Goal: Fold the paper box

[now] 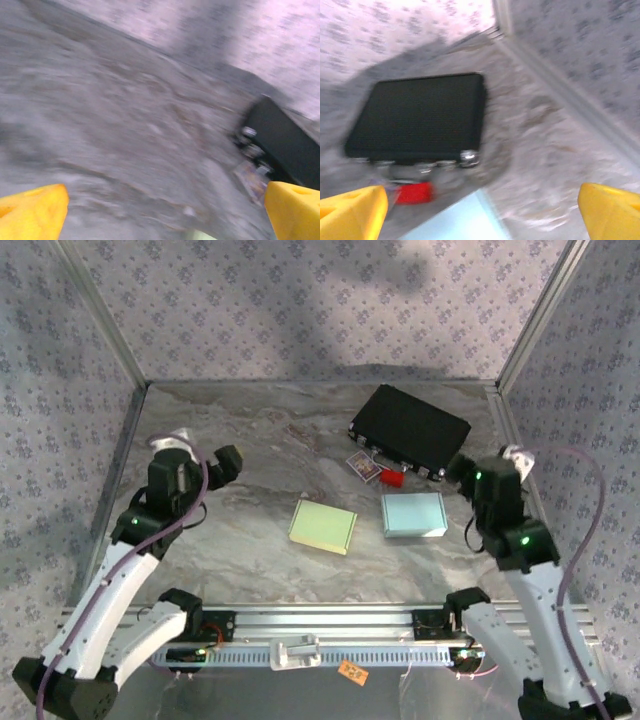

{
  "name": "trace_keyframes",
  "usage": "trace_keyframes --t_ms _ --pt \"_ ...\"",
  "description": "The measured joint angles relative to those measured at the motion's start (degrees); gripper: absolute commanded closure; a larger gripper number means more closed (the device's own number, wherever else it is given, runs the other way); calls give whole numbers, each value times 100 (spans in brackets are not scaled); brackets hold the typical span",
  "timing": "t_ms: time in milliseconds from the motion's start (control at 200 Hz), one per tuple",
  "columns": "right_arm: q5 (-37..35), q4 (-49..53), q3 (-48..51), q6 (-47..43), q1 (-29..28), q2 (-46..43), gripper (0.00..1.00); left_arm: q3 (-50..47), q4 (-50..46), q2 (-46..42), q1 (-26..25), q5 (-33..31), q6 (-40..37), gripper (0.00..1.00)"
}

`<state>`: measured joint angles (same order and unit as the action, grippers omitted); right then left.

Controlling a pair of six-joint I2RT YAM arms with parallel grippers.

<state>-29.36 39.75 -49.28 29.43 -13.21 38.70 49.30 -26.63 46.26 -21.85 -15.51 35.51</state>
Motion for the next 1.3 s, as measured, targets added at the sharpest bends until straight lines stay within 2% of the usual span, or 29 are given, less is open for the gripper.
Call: trace_keyframes --t_ms 75,165,335,535,874,1039,1169,1299 --pt "-407 -826 1381 -706 24 -549 1 -448 -59 -170 13 -1001 -177 0" --pt "-544 -1661 2688 -1416 116 -894 1 -1309 313 -376 52 -1740 -802 0" --pt "-380 -2962 3679 -2009 345 -741 1 -2811 1401 -511 452 -1963 -1934 0" --pt "-160 -4280 3926 -2201 457 120 1 -3440 2918 129 1115 -1475 -2616 0" --pt "474 -6328 3845 -2267 741 2011 1 -3088 5018 2433 1801 -149 -3034 0" --pt "876 -7230 3654 -2326 905 2750 1 -2618 5687 3257 1904 293 -3193 0" --pt "1108 -7753 3488 -2485 1016 3235 1 -2629 6349 3432 1947 452 -3314 0" --pt "1292 -8006 3482 -2579 1123 3305 1 -2848 7016 3604 1998 570 -3379 0"
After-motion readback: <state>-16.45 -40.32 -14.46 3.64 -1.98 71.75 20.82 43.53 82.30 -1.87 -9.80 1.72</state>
